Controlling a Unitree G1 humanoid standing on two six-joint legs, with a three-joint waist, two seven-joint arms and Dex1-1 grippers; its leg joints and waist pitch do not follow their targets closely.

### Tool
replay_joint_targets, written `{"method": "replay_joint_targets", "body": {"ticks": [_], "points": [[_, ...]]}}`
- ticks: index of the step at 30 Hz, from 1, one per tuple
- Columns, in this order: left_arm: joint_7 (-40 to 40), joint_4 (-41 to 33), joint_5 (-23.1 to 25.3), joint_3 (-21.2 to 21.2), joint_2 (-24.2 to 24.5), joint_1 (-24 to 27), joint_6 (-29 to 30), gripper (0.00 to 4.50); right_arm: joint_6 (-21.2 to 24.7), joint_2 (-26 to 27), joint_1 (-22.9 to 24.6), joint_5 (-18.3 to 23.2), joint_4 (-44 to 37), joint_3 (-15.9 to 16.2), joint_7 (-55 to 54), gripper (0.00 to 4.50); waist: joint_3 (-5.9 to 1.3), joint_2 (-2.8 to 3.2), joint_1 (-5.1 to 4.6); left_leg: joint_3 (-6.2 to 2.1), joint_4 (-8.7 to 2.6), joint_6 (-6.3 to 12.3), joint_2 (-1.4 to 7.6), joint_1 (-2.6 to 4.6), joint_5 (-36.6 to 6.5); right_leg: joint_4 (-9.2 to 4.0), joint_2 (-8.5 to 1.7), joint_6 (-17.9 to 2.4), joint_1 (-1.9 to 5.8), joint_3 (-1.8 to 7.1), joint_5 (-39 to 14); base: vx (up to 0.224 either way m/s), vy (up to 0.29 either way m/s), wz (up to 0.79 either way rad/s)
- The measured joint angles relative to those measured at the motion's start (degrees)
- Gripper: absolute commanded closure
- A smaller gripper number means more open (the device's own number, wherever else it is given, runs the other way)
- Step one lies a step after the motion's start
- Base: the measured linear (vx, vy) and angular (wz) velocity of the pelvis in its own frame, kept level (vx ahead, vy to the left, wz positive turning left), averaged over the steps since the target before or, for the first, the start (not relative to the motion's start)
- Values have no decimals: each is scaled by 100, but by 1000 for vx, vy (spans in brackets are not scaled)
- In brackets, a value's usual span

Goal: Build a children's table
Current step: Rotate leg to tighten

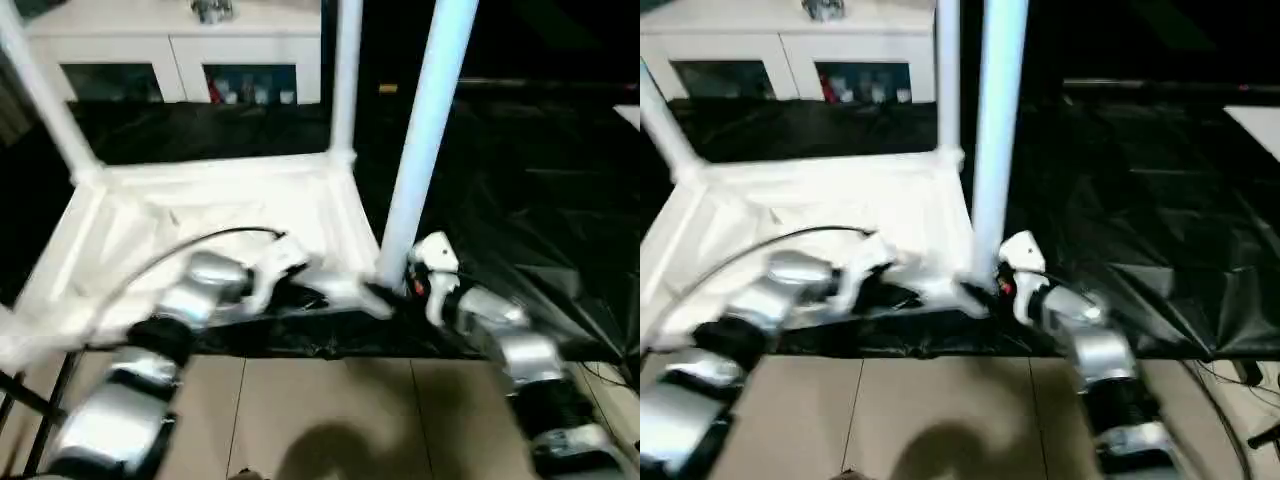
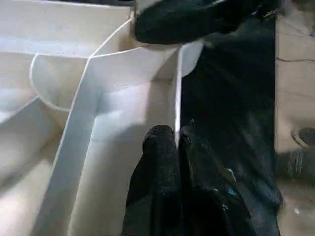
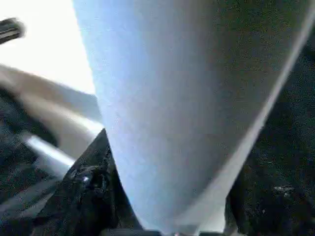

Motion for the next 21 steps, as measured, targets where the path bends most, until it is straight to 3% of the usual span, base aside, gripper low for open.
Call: {"method": "replay_joint_targets", "body": {"ticks": [4,6,10,14,21], "points": [[495,177,63,23,-189,-79,16,450,-167,501,-161,-168,312,-165,-1235,198,-57,10,-55,-4,-45,1,-54,3,1,-47,-36,-18,22,3,35,0,0,0],[527,194,124,22,-194,-83,-65,450,-341,587,-179,-213,409,-172,-1437,143,-66,21,-73,-4,-54,2,-54,5,0,-78,-36,-16,24,-1,37,0,0,0],[516,155,220,16,-186,-104,-119,450,-483,633,-169,-207,413,-220,-1434,112,-68,24,-85,-2,-69,12,-55,-13,6,-108,-36,-38,41,-6,84,0,0,0],[309,51,219,-34,-60,-70,-323,450,-555,461,-54,-59,232,-252,-792,81,-66,25,-85,-1,-77,32,-51,-54,19,-112,-34,-29,-2,-11,91,0,0,0],[-598,-172,34,-17,351,126,-815,450,-679,-526,14,270,-257,255,1400,81,-67,32,-59,-1,-65,99,-36,-122,63,-113,-27,-23,-54,-31,93,0,0,0]]}}
